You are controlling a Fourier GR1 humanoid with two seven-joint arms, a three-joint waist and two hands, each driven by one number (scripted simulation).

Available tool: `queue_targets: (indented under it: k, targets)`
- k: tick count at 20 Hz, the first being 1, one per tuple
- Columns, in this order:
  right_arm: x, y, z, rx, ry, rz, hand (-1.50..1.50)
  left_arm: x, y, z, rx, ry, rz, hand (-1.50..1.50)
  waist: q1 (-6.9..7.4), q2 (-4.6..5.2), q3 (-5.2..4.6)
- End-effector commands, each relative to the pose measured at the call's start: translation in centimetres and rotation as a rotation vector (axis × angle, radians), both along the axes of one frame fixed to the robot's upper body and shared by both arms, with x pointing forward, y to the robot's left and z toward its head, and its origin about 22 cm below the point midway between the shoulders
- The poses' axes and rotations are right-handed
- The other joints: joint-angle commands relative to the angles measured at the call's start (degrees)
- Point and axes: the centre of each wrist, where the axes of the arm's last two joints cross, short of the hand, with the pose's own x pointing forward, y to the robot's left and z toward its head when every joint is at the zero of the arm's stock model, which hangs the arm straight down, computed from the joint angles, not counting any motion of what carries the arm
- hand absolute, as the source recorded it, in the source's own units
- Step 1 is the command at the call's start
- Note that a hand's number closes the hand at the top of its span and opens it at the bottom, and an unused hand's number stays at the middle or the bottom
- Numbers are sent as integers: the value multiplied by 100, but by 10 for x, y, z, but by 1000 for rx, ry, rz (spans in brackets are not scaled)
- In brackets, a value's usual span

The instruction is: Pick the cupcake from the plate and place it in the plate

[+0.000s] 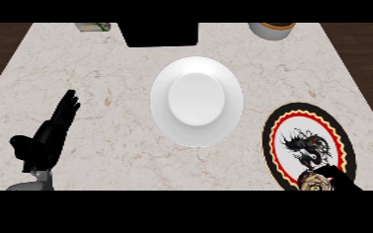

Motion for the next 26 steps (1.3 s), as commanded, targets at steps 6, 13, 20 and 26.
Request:
queue_targets:
  k: [6,13,20,26]
  targets:
    - [-56,80,86,-99,-195,-55,150,5,-13,0,-7,-8,-23,0,143,74,69]
    - [-54,122,142,-192,-413,-43,150,17,-9,-2,8,1,-36,0,197,93,67]
    - [-37,165,158,-178,-434,16,150,11,-27,1,-5,-14,-54,0,297,108,78]
    - [12,193,158,-145,-407,67,150,9,-30,-4,5,-19,-63,0,357,123,80]
